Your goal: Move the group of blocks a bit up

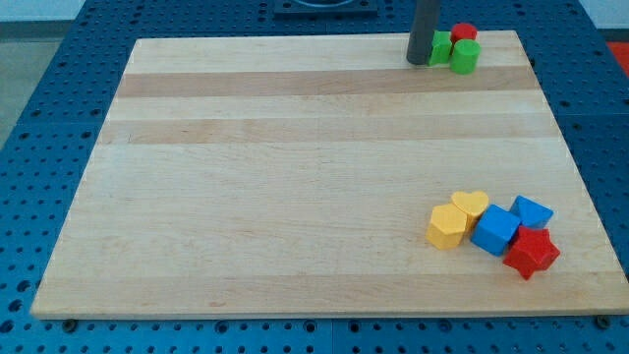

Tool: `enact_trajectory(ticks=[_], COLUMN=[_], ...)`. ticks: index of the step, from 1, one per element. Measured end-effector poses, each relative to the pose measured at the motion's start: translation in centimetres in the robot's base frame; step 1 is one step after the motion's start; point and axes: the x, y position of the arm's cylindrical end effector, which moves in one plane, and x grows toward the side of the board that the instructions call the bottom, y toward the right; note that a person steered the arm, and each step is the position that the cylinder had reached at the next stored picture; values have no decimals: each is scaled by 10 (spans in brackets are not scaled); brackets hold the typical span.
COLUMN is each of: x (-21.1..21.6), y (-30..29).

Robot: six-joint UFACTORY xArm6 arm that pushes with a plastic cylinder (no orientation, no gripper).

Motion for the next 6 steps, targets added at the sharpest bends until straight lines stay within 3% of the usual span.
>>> enact_trajectory(ticks=[1,4,6], x=[-1,108,177], y=[0,9,93])
